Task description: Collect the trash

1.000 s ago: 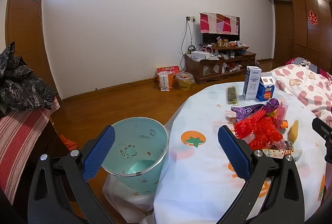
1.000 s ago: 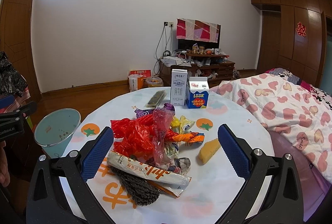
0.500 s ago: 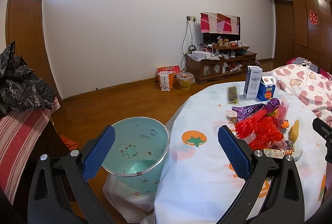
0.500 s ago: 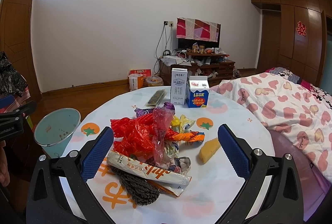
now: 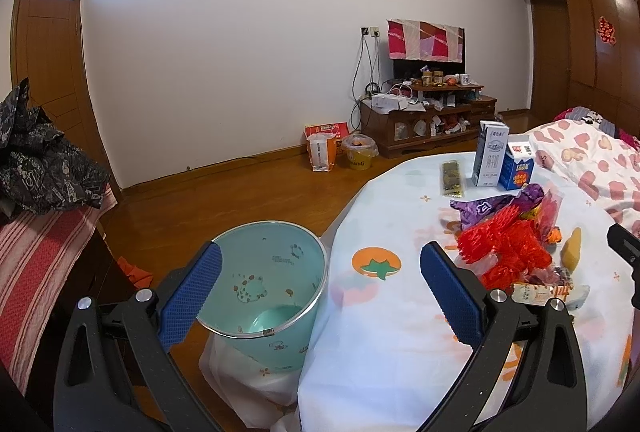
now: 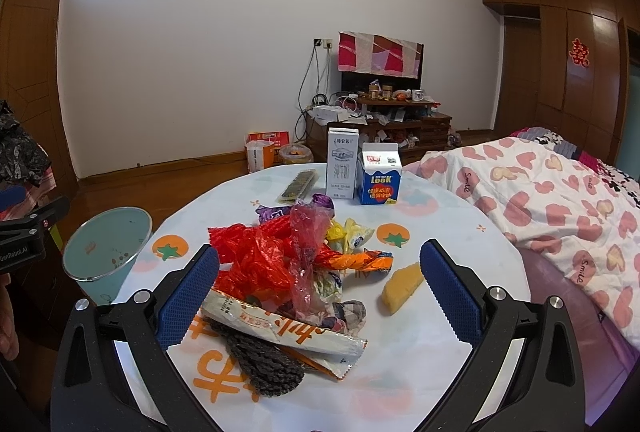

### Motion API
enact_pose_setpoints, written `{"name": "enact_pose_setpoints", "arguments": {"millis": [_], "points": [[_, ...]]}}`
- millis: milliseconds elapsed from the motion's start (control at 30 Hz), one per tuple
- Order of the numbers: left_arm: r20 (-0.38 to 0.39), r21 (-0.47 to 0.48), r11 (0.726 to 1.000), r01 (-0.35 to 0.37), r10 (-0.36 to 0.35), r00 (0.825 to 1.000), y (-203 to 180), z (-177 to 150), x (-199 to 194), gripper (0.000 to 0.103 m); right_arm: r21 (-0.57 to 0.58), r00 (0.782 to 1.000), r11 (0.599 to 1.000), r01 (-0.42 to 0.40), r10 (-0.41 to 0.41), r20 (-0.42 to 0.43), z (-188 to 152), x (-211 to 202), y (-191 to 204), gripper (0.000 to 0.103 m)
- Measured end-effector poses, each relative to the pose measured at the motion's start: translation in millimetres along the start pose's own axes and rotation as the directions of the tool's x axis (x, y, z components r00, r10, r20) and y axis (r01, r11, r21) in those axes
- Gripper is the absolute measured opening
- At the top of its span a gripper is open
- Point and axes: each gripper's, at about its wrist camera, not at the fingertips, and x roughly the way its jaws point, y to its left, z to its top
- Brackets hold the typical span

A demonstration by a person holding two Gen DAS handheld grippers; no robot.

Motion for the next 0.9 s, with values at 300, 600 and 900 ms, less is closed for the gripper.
{"name": "enact_pose_setpoints", "arguments": {"millis": [300,600,900], "points": [[-0.08,0.048,0.999,0.006,-0.002,0.997,-33,-29,46,0.097,0.047,0.991,0.995,0.092,-0.087,-0.101,-26,41,-35,0.098],[-0.099,0.049,0.994,0.101,-0.096,0.99,-69,-35,56,0.097,0.114,0.984,0.985,0.133,-0.117,-0.132,-33,59,-71,0.097],[-0.096,0.103,0.97,0.222,-0.213,0.972,-115,-39,41,0.097,0.085,0.983,0.991,0.105,-0.091,-0.157,-38,52,-93,0.096]]}}
